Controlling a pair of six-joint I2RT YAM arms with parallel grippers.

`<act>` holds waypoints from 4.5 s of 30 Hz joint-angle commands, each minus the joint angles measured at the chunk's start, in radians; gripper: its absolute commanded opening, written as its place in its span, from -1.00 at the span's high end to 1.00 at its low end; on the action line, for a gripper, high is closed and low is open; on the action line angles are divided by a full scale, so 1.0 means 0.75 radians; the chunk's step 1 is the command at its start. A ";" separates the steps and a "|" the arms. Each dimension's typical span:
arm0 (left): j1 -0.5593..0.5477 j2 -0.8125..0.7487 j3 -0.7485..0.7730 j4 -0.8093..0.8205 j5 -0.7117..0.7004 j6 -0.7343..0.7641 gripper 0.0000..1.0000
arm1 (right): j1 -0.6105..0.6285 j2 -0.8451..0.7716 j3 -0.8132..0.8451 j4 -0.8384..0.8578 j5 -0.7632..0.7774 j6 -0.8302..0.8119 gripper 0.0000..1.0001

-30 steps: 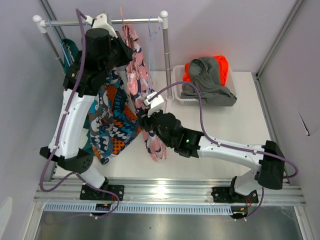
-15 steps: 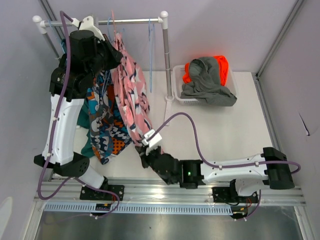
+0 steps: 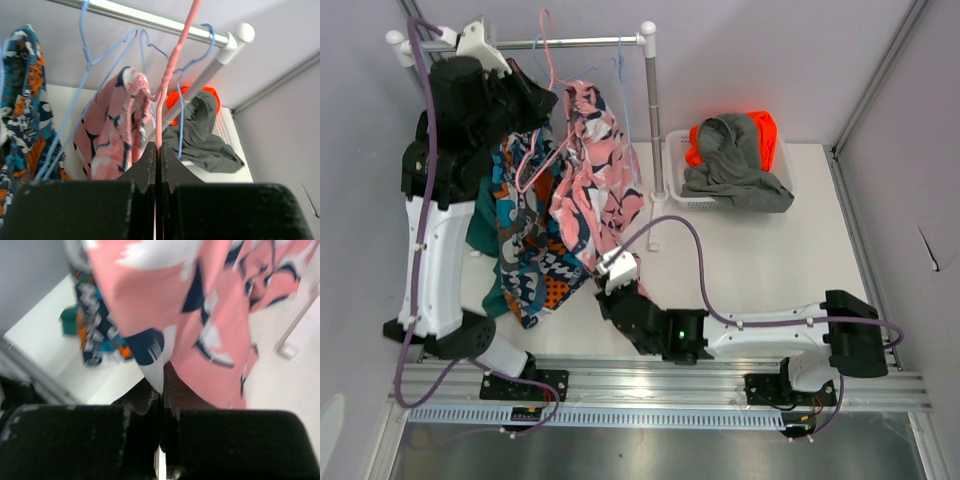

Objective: Remove the shorts from the hanger

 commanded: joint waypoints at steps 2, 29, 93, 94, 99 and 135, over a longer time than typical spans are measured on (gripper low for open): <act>-0.041 -0.338 -0.480 0.206 0.122 -0.067 1.00 | -0.221 0.063 0.306 0.103 -0.089 -0.169 1.00; -0.084 0.112 0.014 0.031 -0.077 0.093 1.00 | 0.138 -0.749 0.072 0.015 0.345 -0.456 1.00; 0.016 0.205 -0.298 0.313 -0.022 0.054 -0.44 | -1.772 0.446 0.821 -0.020 -0.928 0.141 -0.99; 0.018 0.187 -0.272 0.301 -0.016 0.054 -0.58 | -1.772 0.363 0.738 -0.030 -0.919 0.143 -0.99; 0.018 0.101 -0.104 0.135 0.042 0.056 -0.78 | -1.768 0.053 0.433 -0.101 -0.842 0.164 -0.99; 0.366 0.119 -0.280 0.170 -0.163 0.238 0.05 | -1.584 -1.097 -0.425 -0.554 -0.929 0.260 -0.97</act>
